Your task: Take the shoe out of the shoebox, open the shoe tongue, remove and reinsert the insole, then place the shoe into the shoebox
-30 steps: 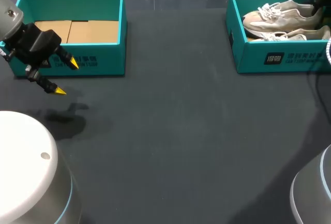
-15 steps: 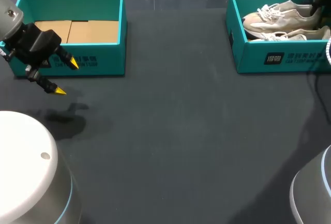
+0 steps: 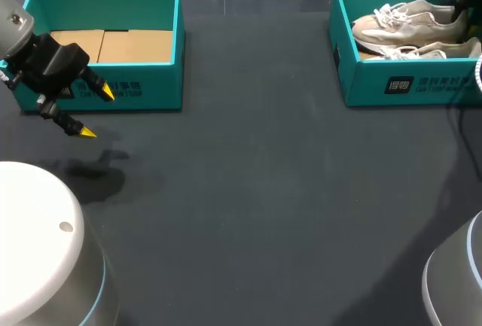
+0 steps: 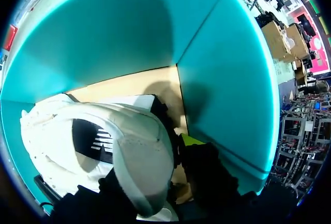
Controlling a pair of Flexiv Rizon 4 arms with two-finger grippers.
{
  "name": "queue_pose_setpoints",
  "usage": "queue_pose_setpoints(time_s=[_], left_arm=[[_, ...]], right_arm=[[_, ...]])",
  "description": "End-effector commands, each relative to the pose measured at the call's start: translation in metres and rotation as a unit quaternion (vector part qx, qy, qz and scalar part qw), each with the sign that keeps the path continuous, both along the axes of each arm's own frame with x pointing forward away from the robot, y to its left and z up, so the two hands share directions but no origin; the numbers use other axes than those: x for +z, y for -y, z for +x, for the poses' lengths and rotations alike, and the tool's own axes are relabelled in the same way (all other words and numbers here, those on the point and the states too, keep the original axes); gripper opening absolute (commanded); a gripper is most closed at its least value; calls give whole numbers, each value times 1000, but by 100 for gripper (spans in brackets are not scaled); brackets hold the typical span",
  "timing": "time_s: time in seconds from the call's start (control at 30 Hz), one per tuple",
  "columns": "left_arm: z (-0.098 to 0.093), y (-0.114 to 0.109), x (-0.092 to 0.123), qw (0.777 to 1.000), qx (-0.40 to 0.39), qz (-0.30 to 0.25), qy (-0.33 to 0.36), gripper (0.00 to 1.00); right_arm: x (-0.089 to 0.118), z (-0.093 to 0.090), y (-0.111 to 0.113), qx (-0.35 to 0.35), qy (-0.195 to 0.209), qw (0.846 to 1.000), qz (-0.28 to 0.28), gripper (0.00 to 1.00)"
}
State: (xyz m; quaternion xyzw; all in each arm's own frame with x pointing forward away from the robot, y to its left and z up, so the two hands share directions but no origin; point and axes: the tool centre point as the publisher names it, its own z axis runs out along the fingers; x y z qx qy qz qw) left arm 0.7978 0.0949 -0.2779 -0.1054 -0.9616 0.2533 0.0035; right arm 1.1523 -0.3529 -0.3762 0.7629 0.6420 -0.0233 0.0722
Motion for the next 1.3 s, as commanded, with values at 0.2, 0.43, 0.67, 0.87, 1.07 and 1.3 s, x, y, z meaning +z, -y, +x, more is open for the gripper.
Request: queue_pose_setpoints(time_s=[0.2, 0.43, 0.67, 0.87, 1.07, 1.3], left_arm=[[0, 0, 0, 1000, 0, 2, 0, 100], [0, 0, 0, 1000, 0, 2, 0, 100], [0, 0, 0, 1000, 0, 2, 0, 100], [0, 0, 0, 1000, 0, 2, 0, 100], [0, 0, 0, 1000, 0, 2, 0, 100], [0, 0, 0, 1000, 0, 2, 0, 100]], right_arm=[[7, -3, -5, 4, 5, 1000, -3, 40], [13, -2, -8, 7, 10, 1000, -4, 58], [30, -5, -13, 9, 28, 1000, -3, 83], [56, -12, -22, 17, 55, 998, 2, 84], [85, -19, -33, 32, 70, 997, 3, 90], [112, -32, -48, 46, 73, 996, 5, 100]])
